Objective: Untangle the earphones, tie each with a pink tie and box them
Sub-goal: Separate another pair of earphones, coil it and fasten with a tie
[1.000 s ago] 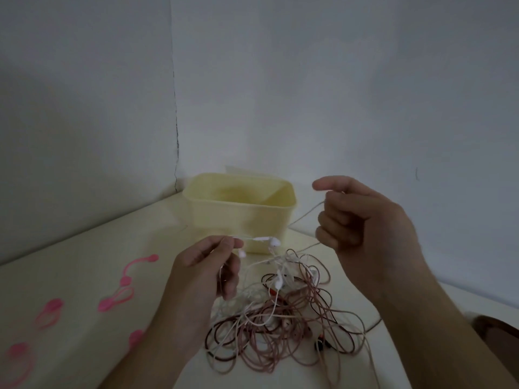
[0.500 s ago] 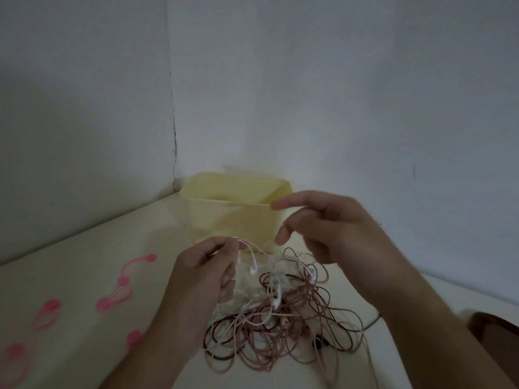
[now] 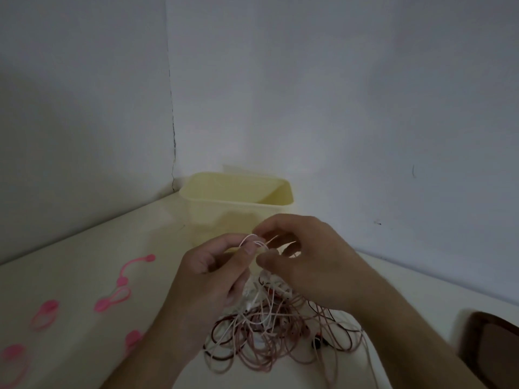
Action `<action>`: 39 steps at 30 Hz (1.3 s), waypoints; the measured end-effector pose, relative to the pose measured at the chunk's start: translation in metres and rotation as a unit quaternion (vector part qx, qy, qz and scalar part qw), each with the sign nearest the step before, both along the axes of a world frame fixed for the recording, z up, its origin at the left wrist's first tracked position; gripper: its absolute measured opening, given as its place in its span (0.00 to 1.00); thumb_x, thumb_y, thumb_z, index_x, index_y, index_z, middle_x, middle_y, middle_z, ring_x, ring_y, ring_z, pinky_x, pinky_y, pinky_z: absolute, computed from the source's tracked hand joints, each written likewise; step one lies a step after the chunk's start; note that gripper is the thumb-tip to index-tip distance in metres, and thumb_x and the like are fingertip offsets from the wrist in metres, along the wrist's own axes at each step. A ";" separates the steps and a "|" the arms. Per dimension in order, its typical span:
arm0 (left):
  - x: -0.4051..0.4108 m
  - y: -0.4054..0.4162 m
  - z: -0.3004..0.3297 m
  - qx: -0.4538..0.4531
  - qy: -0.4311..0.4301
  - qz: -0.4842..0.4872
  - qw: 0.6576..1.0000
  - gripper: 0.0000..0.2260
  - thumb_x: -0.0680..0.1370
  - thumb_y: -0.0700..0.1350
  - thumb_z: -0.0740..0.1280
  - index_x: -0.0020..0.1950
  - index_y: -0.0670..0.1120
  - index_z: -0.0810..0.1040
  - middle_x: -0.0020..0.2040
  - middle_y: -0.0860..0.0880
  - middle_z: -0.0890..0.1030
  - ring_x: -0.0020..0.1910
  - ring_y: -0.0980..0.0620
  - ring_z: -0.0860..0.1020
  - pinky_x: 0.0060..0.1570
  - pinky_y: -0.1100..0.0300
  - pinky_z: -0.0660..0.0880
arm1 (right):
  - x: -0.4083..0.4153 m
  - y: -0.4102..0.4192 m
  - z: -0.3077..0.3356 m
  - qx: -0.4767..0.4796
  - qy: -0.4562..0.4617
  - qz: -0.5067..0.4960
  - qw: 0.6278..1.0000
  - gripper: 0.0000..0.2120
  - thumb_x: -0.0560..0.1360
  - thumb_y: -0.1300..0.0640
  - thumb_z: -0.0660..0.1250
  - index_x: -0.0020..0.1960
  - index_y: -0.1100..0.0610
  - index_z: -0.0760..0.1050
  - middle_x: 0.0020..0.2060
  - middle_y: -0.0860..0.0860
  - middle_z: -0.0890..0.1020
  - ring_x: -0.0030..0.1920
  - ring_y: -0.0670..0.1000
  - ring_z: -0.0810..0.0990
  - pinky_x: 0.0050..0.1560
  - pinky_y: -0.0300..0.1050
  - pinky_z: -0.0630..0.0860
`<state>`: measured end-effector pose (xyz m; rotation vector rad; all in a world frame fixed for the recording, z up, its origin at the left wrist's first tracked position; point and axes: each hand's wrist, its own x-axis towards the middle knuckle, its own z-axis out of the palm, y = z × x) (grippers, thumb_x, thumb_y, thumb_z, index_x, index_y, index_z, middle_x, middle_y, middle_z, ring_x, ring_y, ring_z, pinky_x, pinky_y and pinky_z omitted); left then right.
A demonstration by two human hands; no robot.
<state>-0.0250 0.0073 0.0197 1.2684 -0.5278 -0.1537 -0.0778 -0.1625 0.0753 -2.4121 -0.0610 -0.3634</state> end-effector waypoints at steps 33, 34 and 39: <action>0.006 0.001 -0.002 -0.033 0.036 0.020 0.999 0.08 0.78 0.44 0.69 0.48 0.42 0.87 0.44 0.36 0.86 0.26 0.46 0.73 0.25 0.58 0.68 | 0.001 -0.006 0.002 0.173 -0.003 -0.022 0.985 0.15 0.86 0.58 0.63 0.45 0.54 0.85 0.36 0.48 0.86 0.29 0.49 0.77 0.32 0.38 0.71; 0.006 0.001 -0.001 -0.037 0.041 0.018 0.998 0.08 0.77 0.44 0.69 0.48 0.42 0.87 0.45 0.35 0.86 0.26 0.45 0.74 0.26 0.57 0.69 | 0.001 -0.006 0.002 0.194 -0.005 -0.027 0.981 0.15 0.86 0.57 0.63 0.45 0.54 0.85 0.35 0.49 0.85 0.30 0.49 0.75 0.33 0.41 0.70; 0.006 0.001 0.000 -0.070 0.074 -0.016 0.995 0.12 0.77 0.43 0.67 0.52 0.37 0.86 0.47 0.31 0.84 0.30 0.42 0.78 0.27 0.56 0.72 | 0.000 -0.007 0.003 0.290 0.013 -0.039 0.956 0.16 0.85 0.57 0.62 0.45 0.61 0.85 0.31 0.53 0.78 0.28 0.51 0.71 0.38 0.50 0.70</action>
